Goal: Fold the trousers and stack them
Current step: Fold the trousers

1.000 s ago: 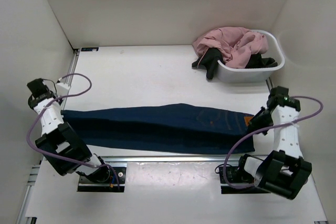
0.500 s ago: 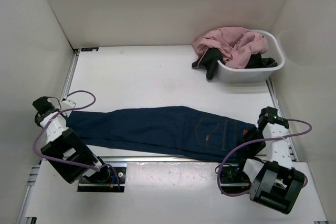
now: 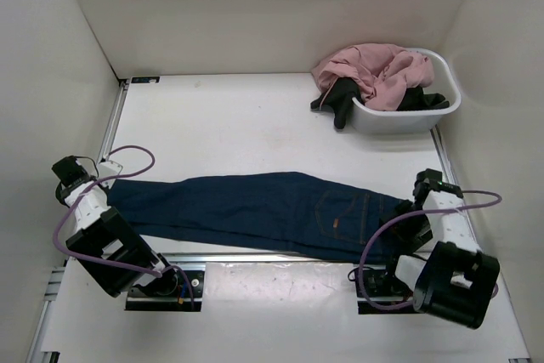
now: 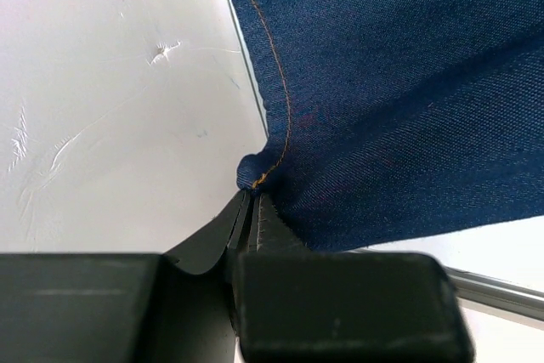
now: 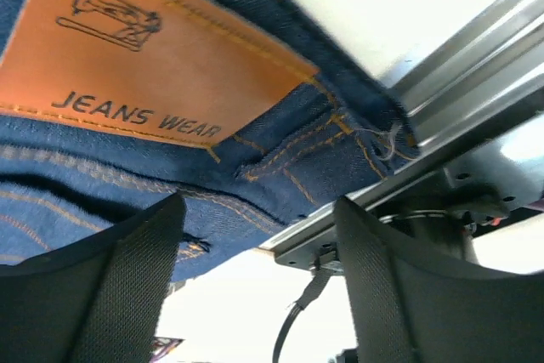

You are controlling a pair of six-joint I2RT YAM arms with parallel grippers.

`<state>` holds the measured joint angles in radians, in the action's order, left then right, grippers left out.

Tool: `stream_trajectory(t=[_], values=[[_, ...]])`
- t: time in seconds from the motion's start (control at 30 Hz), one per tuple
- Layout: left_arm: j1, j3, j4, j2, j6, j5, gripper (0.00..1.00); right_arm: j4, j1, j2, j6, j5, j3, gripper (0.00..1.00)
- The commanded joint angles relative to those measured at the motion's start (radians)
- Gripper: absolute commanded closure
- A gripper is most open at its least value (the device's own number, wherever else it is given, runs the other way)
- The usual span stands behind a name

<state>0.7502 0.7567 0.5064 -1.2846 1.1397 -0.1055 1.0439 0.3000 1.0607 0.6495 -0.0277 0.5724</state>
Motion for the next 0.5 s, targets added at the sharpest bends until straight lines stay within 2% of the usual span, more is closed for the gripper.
stream_trajectory(t=[0.0, 0.03, 0.1, 0.13, 0.23, 0.3, 0.47], values=[[0.005, 0.004, -0.011, 0.007, -0.005, 0.036, 0.86, -0.061, -0.074, 0.077, 0.099, -0.024, 0.024, 0.26], [0.005, 0.016, -0.011, 0.007, -0.005, 0.036, 0.86, -0.061, -0.119, 0.103, 0.11, -0.043, 0.041, 0.4], [0.005, 0.029, -0.011, 0.028, -0.005, 0.056, 0.86, -0.061, -0.145, 0.175, 0.121, -0.1, 0.104, 0.6], [0.005, 0.041, -0.011, 0.043, -0.005, 0.056, 0.86, -0.047, -0.145, 0.203, 0.121, -0.112, 0.122, 0.81], [0.005, 0.078, -0.011, 0.08, 0.005, 0.13, 0.86, -0.047, -0.136, 0.232, 0.121, -0.191, 0.196, 1.0], [-0.006, 0.119, -0.011, 0.07, -0.014, 0.182, 0.86, -0.036, -0.125, 0.258, 0.098, -0.201, 0.275, 1.0], [-0.095, 0.366, -0.011, -0.047, -0.159, 0.202, 0.86, -0.024, -0.125, 0.415, 0.043, -0.238, 0.46, 1.0]])
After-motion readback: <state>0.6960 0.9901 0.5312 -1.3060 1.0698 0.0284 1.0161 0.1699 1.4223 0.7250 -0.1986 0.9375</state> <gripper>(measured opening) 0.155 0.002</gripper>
